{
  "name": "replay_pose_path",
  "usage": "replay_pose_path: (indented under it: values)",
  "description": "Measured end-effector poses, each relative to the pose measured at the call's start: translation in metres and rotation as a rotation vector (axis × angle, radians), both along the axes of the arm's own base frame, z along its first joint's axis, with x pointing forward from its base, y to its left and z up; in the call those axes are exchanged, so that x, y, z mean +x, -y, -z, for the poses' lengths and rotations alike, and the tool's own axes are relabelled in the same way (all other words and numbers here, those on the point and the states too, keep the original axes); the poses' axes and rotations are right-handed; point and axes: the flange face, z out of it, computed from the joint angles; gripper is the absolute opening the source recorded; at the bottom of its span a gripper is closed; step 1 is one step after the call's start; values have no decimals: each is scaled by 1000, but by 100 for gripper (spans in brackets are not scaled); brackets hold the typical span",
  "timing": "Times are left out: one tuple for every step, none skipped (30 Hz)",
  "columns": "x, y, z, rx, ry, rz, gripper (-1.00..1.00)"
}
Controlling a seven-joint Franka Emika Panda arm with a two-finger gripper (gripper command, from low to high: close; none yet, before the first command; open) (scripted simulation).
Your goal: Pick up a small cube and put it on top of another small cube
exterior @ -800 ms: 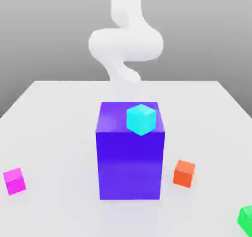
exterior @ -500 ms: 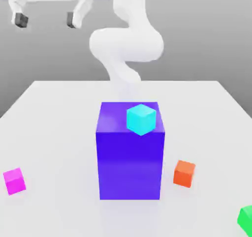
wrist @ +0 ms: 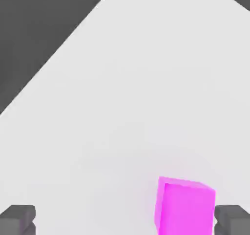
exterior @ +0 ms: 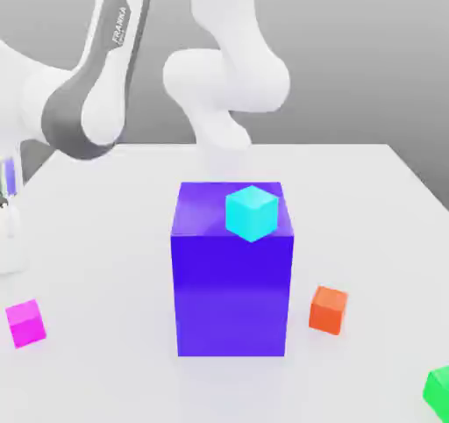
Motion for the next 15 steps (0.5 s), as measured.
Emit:
replay_pose_path:
  values:
    - [-9, 4, 17, 16, -15, 26, 0]
    - [-14, 6, 31, 23, -23, 39, 0]
    - [-16, 7, 44, 27, -27, 46, 0]
    - [-17, 7, 57, 29, -28, 49, 0]
    - [-17, 7, 69, 30, -29, 50, 0]
    - [-18, 7, 82, 30, -30, 51, 0]
    - [-19, 7, 90, 31, -31, 52, -100]
    - [-19, 7, 90, 31, -31, 52, -100]
    - [-19, 7, 90, 31, -31, 52, -100]
    - [-19, 7, 90, 31, -31, 52, -100]
    - [-19, 7, 90, 30, -31, 52, -100]
    - [-19, 7, 90, 30, -31, 52, -100]
    - [-19, 7, 94, 30, -31, 52, -100]
    - [-19, 7, 89, 30, -31, 52, -100]
    - [-18, 7, 81, 30, -30, 52, -100]
